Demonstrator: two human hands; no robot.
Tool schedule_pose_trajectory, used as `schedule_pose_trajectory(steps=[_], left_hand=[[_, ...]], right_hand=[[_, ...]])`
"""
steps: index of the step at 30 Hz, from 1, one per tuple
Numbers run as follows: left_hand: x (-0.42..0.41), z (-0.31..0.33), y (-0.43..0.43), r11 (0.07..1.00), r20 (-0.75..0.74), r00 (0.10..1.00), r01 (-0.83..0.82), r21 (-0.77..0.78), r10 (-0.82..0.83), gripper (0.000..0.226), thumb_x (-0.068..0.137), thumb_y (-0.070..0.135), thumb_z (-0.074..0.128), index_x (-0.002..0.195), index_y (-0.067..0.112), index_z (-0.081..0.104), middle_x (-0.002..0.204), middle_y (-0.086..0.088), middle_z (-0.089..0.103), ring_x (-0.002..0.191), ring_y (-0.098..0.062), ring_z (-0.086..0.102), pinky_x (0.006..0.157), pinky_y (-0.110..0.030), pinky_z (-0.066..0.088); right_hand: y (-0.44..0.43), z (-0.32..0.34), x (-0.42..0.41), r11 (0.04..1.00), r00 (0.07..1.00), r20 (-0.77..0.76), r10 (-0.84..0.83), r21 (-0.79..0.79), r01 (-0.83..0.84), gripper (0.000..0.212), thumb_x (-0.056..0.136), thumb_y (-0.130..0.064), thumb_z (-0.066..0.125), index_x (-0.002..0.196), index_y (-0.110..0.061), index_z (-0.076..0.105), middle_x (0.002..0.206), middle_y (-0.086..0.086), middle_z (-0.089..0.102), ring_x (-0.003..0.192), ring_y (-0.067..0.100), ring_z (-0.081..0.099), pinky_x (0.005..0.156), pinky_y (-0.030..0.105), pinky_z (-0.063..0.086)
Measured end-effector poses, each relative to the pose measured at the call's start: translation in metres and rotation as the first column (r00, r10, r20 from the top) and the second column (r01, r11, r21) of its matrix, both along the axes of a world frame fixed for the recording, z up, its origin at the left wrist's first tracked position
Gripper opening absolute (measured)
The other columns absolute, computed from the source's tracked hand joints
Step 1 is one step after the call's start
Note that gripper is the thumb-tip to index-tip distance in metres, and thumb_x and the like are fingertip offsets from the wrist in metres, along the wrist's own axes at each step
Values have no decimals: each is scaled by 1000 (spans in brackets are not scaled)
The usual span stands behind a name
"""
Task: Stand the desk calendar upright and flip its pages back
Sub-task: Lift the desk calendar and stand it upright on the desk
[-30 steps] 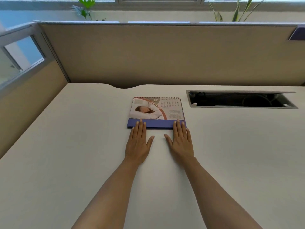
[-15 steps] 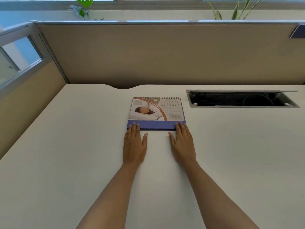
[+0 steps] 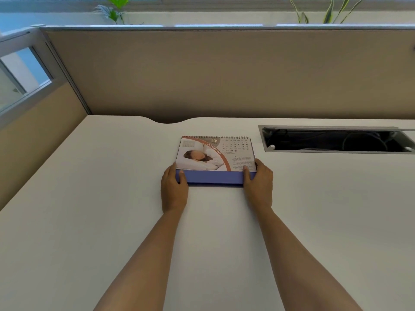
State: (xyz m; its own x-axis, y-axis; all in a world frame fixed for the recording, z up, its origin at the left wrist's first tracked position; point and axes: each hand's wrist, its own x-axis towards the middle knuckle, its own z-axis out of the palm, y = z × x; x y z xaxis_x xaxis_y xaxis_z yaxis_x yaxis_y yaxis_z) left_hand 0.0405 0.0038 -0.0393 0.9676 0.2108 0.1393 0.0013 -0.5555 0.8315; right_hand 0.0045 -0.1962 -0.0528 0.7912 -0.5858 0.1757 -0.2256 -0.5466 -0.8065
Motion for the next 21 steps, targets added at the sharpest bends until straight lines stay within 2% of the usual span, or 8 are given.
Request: schedule_pose_trajectory(steps=[3,6,9,11,14,18,21], left_hand=[[9,-1,-1,997,24,1000,2,-80,0,45,93,14,48,137,7,40,142,-12,45,130,-27,43,98,-28,38],[12,0,6,968,10,1000,26,-250,-24,51,91,9,53,139,9,37,139,-12,49,126,-25,47,92,-25,41],[10,3,13,919,-29,998,34,-393,-49,58,88,4,55,141,8,32,134,-10,53,117,-19,52,92,-23,42],[9,10,15,895,-42,996,50,-442,-77,60,87,2,56,141,8,32,132,-7,55,109,-14,53,89,-22,44],[11,22,16,892,-38,994,72,-446,-99,57,87,5,58,139,9,37,126,0,54,105,-13,52,83,-23,46],[13,46,13,887,-9,994,90,-453,-106,38,89,19,55,126,15,52,114,4,57,94,-11,55,64,-15,45],[12,69,12,838,-23,998,34,-544,-56,32,89,29,54,118,17,55,110,1,57,85,-6,54,64,-18,45]], right_hand=[[-5,-1,10,1000,999,38,-6,17,5,49,92,-31,55,136,-14,42,134,9,50,127,23,41,101,36,43],[-8,-1,11,998,997,81,-9,59,4,53,91,-29,57,138,-14,40,135,10,49,127,23,40,101,33,42],[-10,2,3,990,992,129,13,138,-31,58,91,-26,59,142,-15,35,135,10,47,127,24,40,103,38,43],[-12,8,-4,981,988,152,35,182,-62,61,90,-24,60,143,-16,32,136,10,47,124,23,44,100,35,45],[-17,22,-9,962,976,209,54,252,-107,61,90,-20,62,143,-16,32,136,9,47,119,21,50,90,26,47],[-21,52,-15,948,941,293,172,211,-239,57,89,-17,63,140,-15,37,130,2,47,108,9,53,75,7,50],[-22,75,-22,915,905,352,239,230,-331,49,88,-16,63,133,-18,44,124,-2,50,101,3,57,71,7,52]])
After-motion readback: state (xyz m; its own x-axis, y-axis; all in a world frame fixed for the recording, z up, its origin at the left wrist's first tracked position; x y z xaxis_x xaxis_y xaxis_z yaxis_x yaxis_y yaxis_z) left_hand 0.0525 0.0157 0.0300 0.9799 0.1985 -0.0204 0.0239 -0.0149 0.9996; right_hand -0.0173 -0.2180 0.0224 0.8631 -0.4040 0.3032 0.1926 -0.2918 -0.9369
